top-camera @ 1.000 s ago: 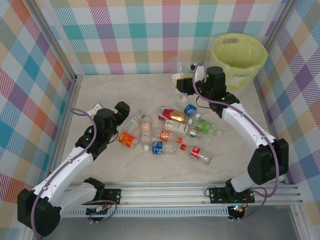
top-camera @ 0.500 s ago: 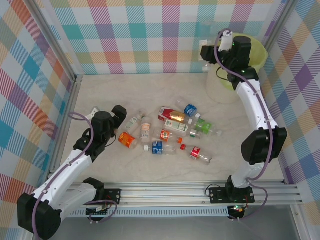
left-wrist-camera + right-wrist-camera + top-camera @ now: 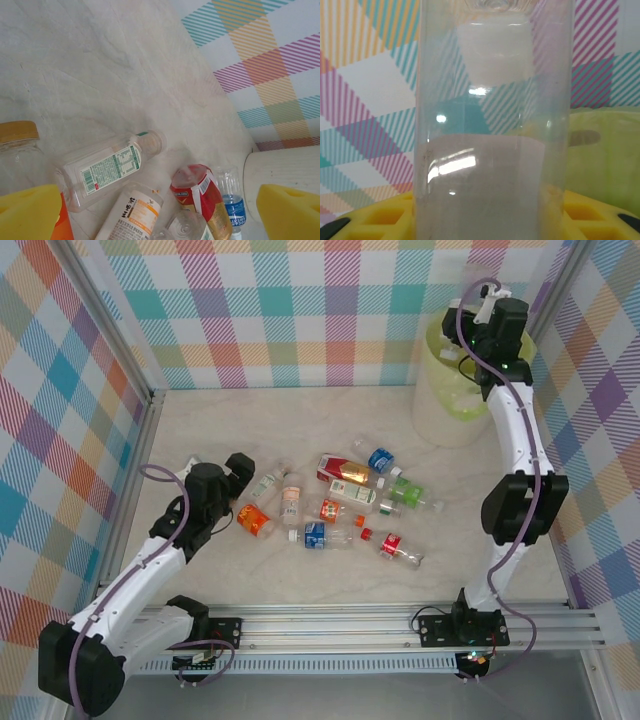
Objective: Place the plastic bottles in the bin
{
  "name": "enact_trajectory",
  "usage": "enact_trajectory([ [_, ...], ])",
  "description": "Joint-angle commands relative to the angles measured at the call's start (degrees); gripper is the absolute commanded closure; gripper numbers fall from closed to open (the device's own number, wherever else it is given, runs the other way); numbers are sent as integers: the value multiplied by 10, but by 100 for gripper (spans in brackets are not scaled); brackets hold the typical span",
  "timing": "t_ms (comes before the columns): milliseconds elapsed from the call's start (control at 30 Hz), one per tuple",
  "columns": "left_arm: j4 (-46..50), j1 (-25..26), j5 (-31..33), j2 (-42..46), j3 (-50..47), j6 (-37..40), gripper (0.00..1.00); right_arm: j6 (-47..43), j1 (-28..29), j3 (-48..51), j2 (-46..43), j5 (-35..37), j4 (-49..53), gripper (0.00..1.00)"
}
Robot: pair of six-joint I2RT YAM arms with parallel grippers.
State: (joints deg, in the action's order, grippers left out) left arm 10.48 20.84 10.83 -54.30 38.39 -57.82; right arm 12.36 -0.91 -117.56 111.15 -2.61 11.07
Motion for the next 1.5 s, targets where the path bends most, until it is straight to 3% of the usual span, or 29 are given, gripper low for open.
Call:
enact_trajectory([
  [0,13,-6,-17,-7,-11,-7,0,-53,1,-45,22,67,32,49],
  [167,34,-10,-24,-5,-25,-8,0,-122,0,-110,71,66,124,46],
  [333,50,-16,-40,-6,-44,-8,0,-136,0,-163,111,32,212,44],
  [733,50,-19,-93,-32,-62,42,0,-80,0,-155,107,-6,238,21],
  [900,49,-19,-108,-46,-53,60,0,-60,0,-149,87,-14,233,17],
  [1200,71,-18,-123,-73,-36,76,0,-11,-1,-53,-7,-52,170,12],
  [1467,92,-3,-88,-68,-25,93,0,54,1,121,-136,-203,64,11],
])
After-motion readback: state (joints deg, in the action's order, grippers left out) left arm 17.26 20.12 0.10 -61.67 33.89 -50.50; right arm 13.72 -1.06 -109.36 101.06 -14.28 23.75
